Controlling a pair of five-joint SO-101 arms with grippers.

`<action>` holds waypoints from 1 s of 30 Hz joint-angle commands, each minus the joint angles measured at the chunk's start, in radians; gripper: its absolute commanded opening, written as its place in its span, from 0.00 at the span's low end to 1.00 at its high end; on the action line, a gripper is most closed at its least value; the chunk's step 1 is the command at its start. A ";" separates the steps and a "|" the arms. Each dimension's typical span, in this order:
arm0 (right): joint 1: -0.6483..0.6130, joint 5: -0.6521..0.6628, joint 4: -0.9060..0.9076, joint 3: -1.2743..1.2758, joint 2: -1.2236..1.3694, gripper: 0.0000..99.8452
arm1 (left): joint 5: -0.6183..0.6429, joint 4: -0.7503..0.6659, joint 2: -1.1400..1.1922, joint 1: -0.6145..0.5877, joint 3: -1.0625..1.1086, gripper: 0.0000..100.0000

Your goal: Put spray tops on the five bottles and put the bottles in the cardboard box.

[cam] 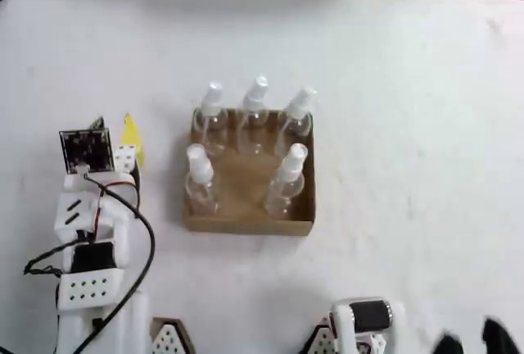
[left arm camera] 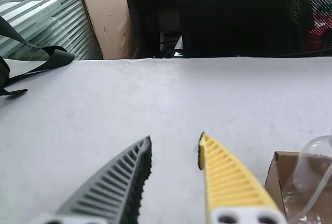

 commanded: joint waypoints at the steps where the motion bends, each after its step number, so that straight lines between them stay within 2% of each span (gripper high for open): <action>1: 0.013 0.012 0.102 -0.034 -0.012 0.10 | 0.000 -0.032 -0.021 0.005 -0.008 0.15; 5: 0.013 0.012 0.174 -0.031 -0.010 0.10 | 0.000 -0.031 -0.021 0.005 -0.008 0.15; 8: 0.008 0.012 0.163 0.054 -0.010 0.10 | 0.000 -0.031 -0.021 0.005 -0.008 0.15; 18: 0.012 0.012 -0.220 0.720 -0.010 0.11 | 0.000 -0.031 -0.021 0.005 -0.008 0.15; 26: 0.012 0.005 -0.352 1.157 -0.010 0.11 | 0.000 -0.032 -0.021 0.007 -0.009 0.15; 30: 0.012 0.009 -0.492 1.396 -0.010 0.11 | 0.000 -0.032 -0.021 0.007 -0.011 0.15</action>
